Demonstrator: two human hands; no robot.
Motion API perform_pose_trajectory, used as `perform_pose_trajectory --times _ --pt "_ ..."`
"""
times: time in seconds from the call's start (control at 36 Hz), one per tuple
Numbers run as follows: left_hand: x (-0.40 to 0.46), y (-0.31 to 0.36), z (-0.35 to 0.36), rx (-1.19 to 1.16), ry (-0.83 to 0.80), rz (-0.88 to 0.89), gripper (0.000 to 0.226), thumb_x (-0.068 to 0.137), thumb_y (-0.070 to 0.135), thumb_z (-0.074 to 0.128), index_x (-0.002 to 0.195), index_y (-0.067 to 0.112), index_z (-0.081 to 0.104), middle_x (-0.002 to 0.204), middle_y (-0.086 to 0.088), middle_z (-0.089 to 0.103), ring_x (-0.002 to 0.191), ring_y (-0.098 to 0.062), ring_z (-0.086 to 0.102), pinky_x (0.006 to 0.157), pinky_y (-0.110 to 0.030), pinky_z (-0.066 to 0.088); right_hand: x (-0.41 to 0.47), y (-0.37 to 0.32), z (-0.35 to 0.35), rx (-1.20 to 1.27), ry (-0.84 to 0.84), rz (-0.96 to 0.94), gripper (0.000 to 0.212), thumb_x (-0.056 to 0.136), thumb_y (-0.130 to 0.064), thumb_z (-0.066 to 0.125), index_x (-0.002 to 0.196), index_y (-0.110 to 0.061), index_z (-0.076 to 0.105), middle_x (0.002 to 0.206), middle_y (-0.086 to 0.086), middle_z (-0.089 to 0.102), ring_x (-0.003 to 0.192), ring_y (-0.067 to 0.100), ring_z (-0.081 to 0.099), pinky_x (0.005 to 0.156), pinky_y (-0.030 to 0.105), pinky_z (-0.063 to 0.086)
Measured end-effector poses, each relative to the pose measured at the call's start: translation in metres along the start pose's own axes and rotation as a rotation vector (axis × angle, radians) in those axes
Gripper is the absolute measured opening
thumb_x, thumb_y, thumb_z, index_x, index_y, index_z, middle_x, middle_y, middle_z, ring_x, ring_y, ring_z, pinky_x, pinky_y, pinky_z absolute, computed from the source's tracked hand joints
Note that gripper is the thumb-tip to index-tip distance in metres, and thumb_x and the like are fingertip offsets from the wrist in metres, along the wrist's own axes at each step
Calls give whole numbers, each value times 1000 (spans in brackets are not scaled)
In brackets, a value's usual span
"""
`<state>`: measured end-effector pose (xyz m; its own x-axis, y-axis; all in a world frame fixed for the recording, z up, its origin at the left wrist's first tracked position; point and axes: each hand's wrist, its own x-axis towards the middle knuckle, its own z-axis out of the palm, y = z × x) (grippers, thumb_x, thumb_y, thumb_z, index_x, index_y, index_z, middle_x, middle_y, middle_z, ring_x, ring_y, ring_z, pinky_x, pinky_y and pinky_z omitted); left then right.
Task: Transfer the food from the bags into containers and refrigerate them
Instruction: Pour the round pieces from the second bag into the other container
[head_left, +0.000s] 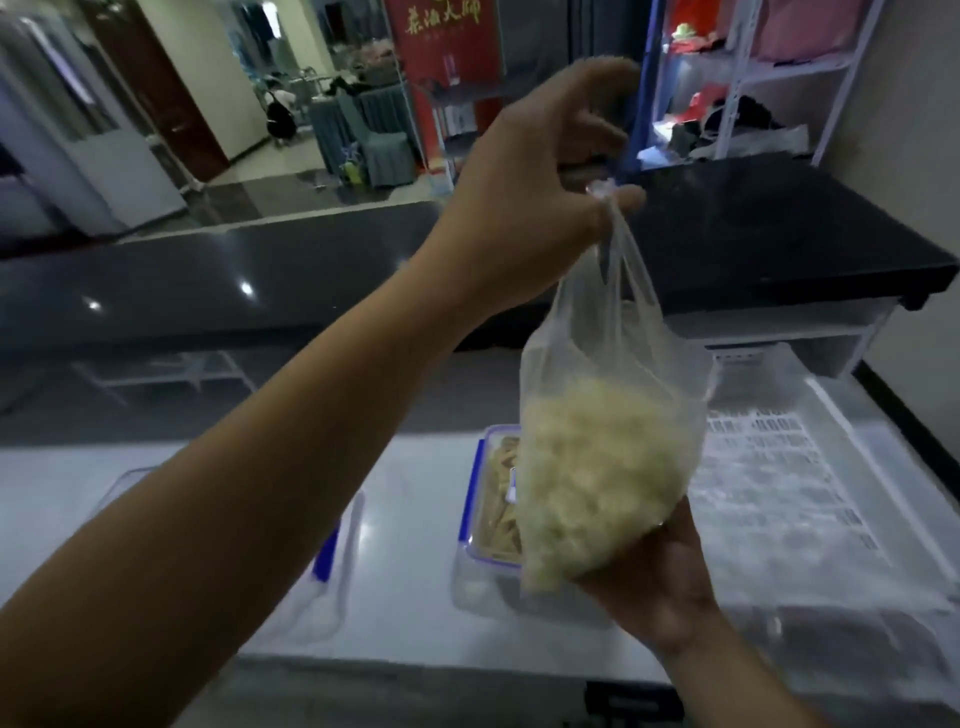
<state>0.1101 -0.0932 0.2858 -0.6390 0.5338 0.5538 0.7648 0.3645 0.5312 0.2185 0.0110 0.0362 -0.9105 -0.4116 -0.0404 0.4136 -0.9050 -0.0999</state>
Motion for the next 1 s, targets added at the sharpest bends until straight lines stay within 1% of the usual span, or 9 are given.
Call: perform_pose_trajectory --times 0.08,0.22,0.33,0.47,0.58,0.64,0.72,0.86,1.0 --pt "-46 -18 -43 -28 -15 -109 48 87 10 76 132 8 60 118 1 69 103 -2 68 94 -17 53 1 49 8 -31 55 54 75 82 -34 80 144 -3 49 152 21 44 140 41 41 117 61 25" --pt "-128 -50 -115 41 -56 -173 38 85 10 78 121 13 68 106 5 72 95 -5 70 95 -28 56 5 103 -1 -120 331 -29 92 34 -21 104 119 -6 73 131 20 64 113 42 66 93 59 49" --pt "-193 -77 -148 101 -81 -223 33 86 13 78 118 16 70 105 7 73 93 -3 71 93 -28 57 -1 137 -12 -220 462 0 57 54 -26 88 105 -8 72 102 26 59 91 41 62 87 49 53" --pt "-257 -108 -164 220 29 -239 24 90 19 75 114 18 74 99 9 74 90 -3 69 87 -30 58 -1 176 -4 -349 533 90 52 66 -26 78 111 -1 74 114 26 68 96 37 71 86 53 56" --pt "-277 -134 -174 254 150 -273 25 93 20 71 118 17 73 100 2 75 90 -13 70 85 -39 58 11 195 1 -439 600 94 60 69 -28 76 123 -3 68 96 27 51 87 37 61 93 48 48" --pt "-282 -148 -179 277 160 -292 34 93 19 71 127 16 67 108 0 74 99 -18 70 90 -44 56 22 193 6 -583 646 6 67 69 -30 74 130 -5 62 89 26 45 78 34 52 84 43 46" --pt "-290 -175 -186 310 160 -360 49 92 18 70 140 18 57 125 -4 68 117 -23 62 101 -45 50 44 185 13 -771 687 -60 58 71 -28 70 127 -15 66 104 16 69 76 24 65 69 38 56" --pt "-308 -232 -185 341 136 -420 57 92 16 70 145 14 51 140 -2 60 130 -21 54 111 -47 41 84 168 15 -912 726 -45 49 71 -20 73 119 -19 68 95 15 71 70 32 68 62 43 61" --pt "-321 -286 -181 416 78 -478 65 90 21 72 149 19 46 147 -4 54 137 -29 47 112 -59 34 122 156 11 -966 785 -77 43 59 -20 76 101 -30 75 90 2 76 63 20 68 54 35 55"
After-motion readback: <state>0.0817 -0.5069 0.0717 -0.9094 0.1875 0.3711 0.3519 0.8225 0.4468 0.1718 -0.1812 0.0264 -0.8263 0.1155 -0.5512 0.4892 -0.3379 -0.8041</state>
